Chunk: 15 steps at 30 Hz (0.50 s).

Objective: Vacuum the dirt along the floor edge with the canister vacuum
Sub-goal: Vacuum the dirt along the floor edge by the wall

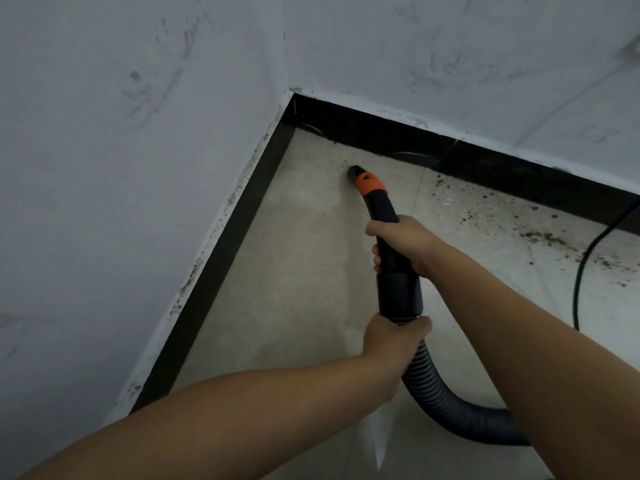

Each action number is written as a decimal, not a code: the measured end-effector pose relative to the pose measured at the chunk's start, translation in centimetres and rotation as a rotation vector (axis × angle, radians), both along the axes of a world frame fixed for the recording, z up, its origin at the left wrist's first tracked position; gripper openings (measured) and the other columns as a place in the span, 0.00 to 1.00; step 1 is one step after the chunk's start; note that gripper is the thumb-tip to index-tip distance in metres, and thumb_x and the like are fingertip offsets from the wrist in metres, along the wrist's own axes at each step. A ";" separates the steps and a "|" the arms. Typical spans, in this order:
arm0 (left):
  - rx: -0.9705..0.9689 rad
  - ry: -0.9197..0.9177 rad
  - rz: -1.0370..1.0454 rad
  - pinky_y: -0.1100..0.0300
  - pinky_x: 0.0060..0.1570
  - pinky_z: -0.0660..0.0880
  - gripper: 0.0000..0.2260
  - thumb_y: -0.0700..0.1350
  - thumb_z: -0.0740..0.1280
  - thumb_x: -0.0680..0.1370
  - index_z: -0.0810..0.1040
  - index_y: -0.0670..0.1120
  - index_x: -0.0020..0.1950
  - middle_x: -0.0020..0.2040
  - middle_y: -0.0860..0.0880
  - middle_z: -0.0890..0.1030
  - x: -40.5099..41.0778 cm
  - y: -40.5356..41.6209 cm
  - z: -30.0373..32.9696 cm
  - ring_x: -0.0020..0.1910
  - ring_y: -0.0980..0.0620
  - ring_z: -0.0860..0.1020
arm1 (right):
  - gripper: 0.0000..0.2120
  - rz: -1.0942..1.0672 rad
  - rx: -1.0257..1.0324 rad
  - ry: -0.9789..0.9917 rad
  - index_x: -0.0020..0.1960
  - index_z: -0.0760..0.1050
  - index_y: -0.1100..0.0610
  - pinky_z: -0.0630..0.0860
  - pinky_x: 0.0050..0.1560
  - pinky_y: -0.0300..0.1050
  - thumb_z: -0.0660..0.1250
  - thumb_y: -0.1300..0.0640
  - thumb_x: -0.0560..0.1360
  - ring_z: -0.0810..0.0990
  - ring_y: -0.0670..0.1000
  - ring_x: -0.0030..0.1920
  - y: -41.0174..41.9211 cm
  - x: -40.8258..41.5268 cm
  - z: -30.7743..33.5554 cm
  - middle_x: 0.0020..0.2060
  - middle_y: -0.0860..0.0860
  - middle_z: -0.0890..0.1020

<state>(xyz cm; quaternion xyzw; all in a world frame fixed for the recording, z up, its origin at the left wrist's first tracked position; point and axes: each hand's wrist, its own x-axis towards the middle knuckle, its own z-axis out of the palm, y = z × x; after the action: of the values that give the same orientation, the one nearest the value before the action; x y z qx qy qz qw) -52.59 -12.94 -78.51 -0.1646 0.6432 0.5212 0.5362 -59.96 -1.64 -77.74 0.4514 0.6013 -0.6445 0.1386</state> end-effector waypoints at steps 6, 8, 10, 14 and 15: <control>0.001 0.046 0.103 0.57 0.46 0.73 0.11 0.44 0.70 0.75 0.75 0.45 0.55 0.44 0.47 0.77 -3.3 -0.4 -0.3 0.48 0.47 0.77 | 0.09 0.019 0.011 0.043 0.53 0.68 0.62 0.76 0.26 0.43 0.66 0.62 0.76 0.74 0.53 0.25 -0.9 -4.0 -0.2 0.30 0.57 0.74; 0.002 0.039 0.093 0.57 0.45 0.73 0.12 0.44 0.70 0.75 0.75 0.44 0.56 0.44 0.47 0.77 -3.2 -0.3 -0.3 0.48 0.47 0.77 | 0.09 0.011 0.020 0.035 0.53 0.68 0.62 0.76 0.26 0.43 0.66 0.62 0.76 0.74 0.53 0.25 -0.7 -3.8 -0.1 0.30 0.57 0.74; -0.001 0.030 0.042 0.57 0.45 0.72 0.12 0.44 0.70 0.75 0.75 0.45 0.57 0.44 0.49 0.77 -2.3 -0.2 -0.1 0.47 0.48 0.76 | 0.08 -0.026 0.024 0.016 0.52 0.68 0.63 0.76 0.26 0.43 0.65 0.62 0.76 0.73 0.53 0.25 -0.4 -2.4 0.0 0.30 0.57 0.73; -0.005 0.002 -0.084 0.57 0.46 0.73 0.10 0.44 0.69 0.75 0.73 0.48 0.54 0.43 0.51 0.77 1.6 -0.8 0.6 0.46 0.49 0.76 | 0.08 -0.091 0.023 -0.021 0.51 0.69 0.62 0.76 0.28 0.46 0.66 0.62 0.76 0.73 0.54 0.24 -0.3 2.5 0.4 0.29 0.57 0.74; -0.014 -0.004 -0.107 0.57 0.47 0.73 0.10 0.44 0.69 0.75 0.73 0.48 0.54 0.44 0.51 0.77 2.9 -1.3 0.7 0.47 0.49 0.76 | 0.07 -0.088 0.020 -0.033 0.51 0.69 0.61 0.75 0.27 0.45 0.66 0.62 0.76 0.73 0.54 0.24 -0.7 3.9 0.4 0.29 0.57 0.74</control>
<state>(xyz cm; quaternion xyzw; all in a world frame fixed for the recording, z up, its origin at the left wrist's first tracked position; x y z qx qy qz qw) -49.65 -14.20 -77.82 -0.1347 0.6536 0.4871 0.5633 -56.09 -2.38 -77.31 0.4892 0.5851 -0.6364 0.1154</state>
